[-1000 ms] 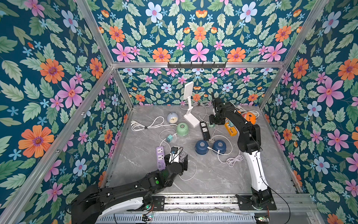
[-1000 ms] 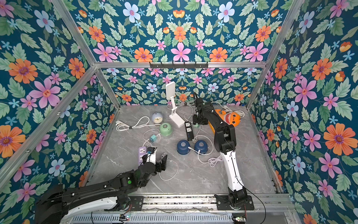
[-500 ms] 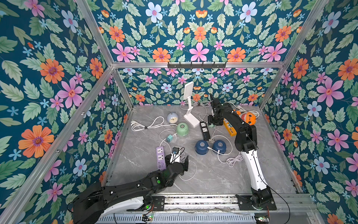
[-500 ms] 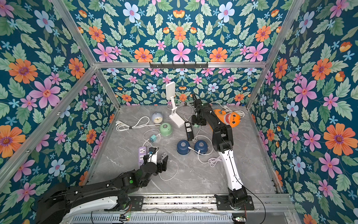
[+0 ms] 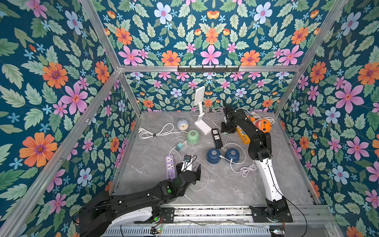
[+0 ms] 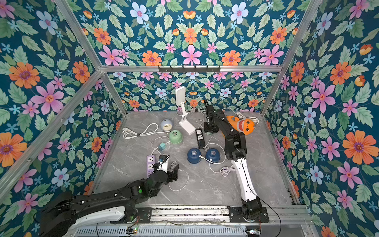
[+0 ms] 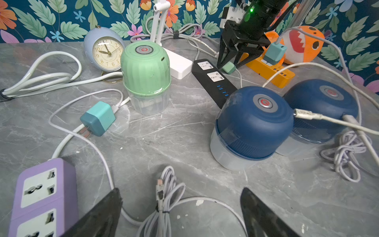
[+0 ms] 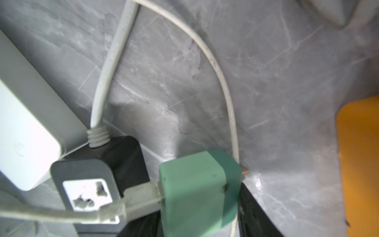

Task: Charge the cordless meat grinders
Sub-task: Pick up the plug from the center of the board.

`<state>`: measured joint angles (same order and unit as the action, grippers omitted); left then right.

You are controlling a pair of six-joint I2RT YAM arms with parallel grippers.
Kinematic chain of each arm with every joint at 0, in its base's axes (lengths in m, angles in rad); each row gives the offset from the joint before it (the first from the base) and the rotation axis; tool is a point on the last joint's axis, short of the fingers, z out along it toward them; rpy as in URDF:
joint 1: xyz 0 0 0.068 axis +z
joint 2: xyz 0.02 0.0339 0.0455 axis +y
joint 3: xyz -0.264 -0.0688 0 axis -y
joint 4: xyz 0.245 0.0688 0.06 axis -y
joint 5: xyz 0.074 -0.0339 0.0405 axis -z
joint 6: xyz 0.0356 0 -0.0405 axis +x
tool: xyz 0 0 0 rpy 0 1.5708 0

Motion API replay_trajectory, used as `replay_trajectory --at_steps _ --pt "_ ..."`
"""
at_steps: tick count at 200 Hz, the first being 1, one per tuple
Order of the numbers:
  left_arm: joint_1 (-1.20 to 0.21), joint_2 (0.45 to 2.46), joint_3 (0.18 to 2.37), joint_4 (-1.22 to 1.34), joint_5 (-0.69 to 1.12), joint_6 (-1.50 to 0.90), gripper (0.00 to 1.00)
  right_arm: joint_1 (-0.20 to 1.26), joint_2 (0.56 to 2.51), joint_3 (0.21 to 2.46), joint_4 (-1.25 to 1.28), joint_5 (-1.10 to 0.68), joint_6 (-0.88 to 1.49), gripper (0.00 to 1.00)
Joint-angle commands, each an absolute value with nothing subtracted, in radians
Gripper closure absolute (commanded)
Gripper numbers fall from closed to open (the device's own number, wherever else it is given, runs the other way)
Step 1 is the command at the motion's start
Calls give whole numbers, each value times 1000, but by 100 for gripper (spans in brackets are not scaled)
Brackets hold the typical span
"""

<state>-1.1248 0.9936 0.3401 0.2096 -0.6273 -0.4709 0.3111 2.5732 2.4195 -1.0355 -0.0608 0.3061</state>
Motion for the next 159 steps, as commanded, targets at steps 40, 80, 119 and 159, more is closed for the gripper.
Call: replay_trajectory --at_steps 40,80,119,159 --pt "-1001 1006 406 206 -492 -462 8 305 2458 2299 -963 -56 277 66" --pt "-836 1055 512 202 -259 -425 6 298 2353 2193 -918 -100 268 70" --pt "-667 1243 792 87 75 -436 4 299 2200 2036 -850 -175 262 72" --pt "-539 1518 1165 -79 443 -567 12 308 1983 1792 -738 -248 198 72"
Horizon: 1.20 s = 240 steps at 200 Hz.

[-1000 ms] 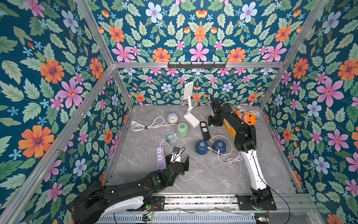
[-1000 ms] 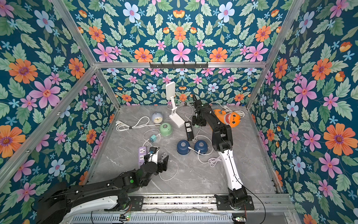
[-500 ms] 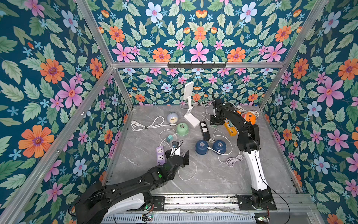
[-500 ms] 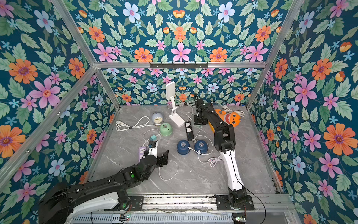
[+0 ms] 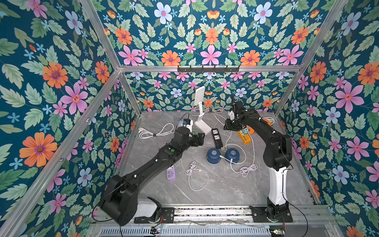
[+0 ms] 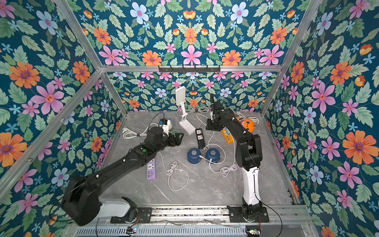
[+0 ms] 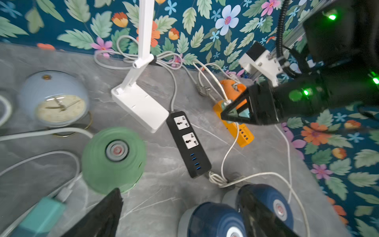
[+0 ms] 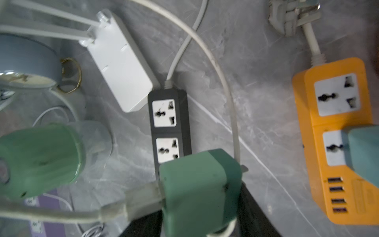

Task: Charge the cordless meat grinders
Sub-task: Pick up the plug from the center of the board.

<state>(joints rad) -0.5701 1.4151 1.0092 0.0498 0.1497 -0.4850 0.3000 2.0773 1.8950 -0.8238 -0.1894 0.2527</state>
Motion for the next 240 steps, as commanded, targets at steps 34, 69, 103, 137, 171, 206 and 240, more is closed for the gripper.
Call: replay_trajectory --at_steps 34,69,103,137,171,206,240 --pt "-551 1615 1318 -77 559 -697 14 352 1833 1610 -682 -232 129 72" --pt "-639 1666 1381 -158 501 -697 15 398 1756 1516 -647 -225 117 72" --pt "-668 1678 1300 -104 476 -763 21 420 1732 1482 -609 -247 144 72" --pt "-680 1680 1273 -72 446 -798 22 449 1738 1483 -603 -257 154 72" --pt "-679 1671 1244 -29 414 -828 23 467 1732 1468 -591 -256 166 72" --pt "-686 1618 1164 54 389 -851 24 468 1734 1472 -604 -242 198 73" --pt "-708 1457 975 166 300 -799 22 439 1780 1544 -684 -249 251 73"
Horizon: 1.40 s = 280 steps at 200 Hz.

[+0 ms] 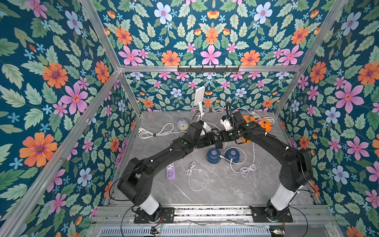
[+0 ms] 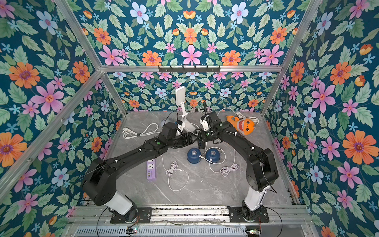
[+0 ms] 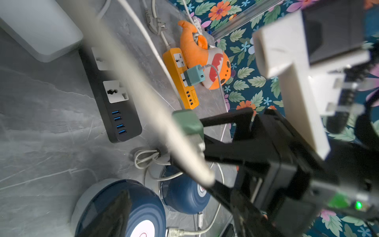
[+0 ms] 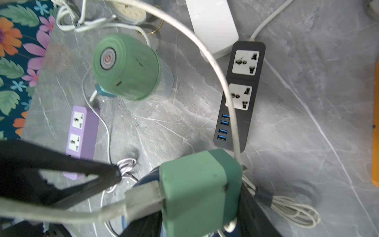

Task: Charge the cordless meat grinders
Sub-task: Pick up the plug from the center of the board.

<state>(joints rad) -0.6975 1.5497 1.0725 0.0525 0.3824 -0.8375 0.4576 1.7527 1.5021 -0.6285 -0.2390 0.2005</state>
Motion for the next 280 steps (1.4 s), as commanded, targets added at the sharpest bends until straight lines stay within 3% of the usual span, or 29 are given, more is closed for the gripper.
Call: replay_trajectory --at_steps 1,47,96,163,280 --pt "-709 1451 968 166 295 -795 22 437 1781 1546 -685 -249 254 73" --pt "-900 1225 625 618 -111 -394 20 402 1792 1587 -651 -417 437 73" --pt "-946 1384 566 1065 -252 -100 20 402 1759 1568 -489 -603 669 74" --pt "-943 1595 676 1215 -328 -52 22 403 1669 1453 -346 -626 814 76" --pt "-939 1739 819 1211 -416 -61 42 434 1583 1381 -282 -602 868 77"
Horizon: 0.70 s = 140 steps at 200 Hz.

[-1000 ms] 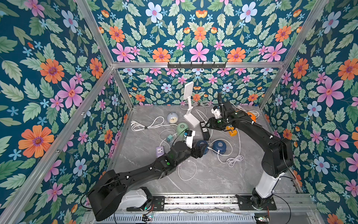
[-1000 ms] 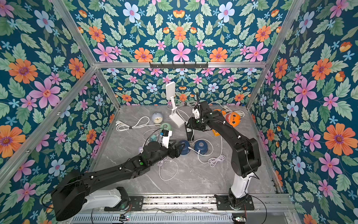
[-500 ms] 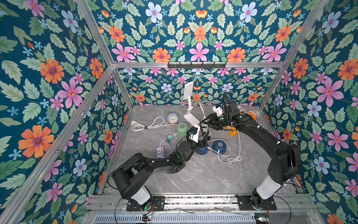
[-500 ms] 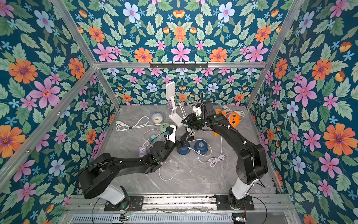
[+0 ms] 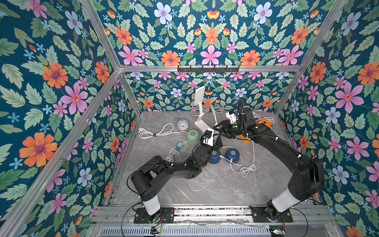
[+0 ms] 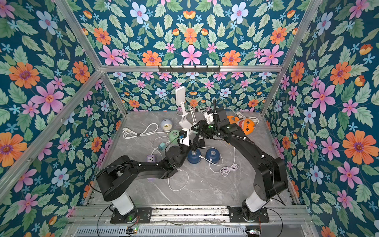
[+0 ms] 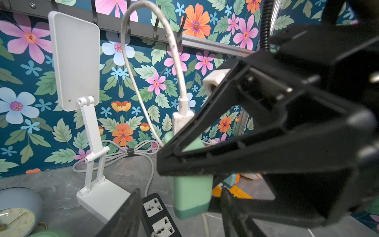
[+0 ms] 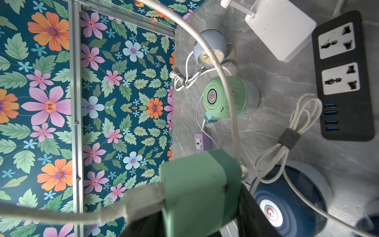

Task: Charge the cordless meat grinders
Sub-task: Pick up the plug from the center of the board.

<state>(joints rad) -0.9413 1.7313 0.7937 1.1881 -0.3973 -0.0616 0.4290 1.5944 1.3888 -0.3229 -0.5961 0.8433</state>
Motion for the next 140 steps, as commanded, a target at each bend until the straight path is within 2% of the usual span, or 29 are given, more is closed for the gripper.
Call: replay_trajectory --at_steps 1,28,73,97,120,140 --pt "-939 1741 821 1211 -416 -61 42 434 1582 1381 -280 -602 868 77" --pt "-939 1750 837 1205 -410 -68 48 434 1582 1375 -280 -600 868 77" --pt "-939 1759 856 1168 -402 -83 68 434 1583 1366 -270 -601 872 77" --pt "-939 1756 857 1165 -402 -89 74 434 1583 1358 -264 -604 873 75" --pt "-937 1751 855 1155 -398 -93 86 434 1577 1353 -252 -614 877 62" --pt "-928 1729 839 1136 -366 -99 99 421 1556 1358 -279 -611 849 44"
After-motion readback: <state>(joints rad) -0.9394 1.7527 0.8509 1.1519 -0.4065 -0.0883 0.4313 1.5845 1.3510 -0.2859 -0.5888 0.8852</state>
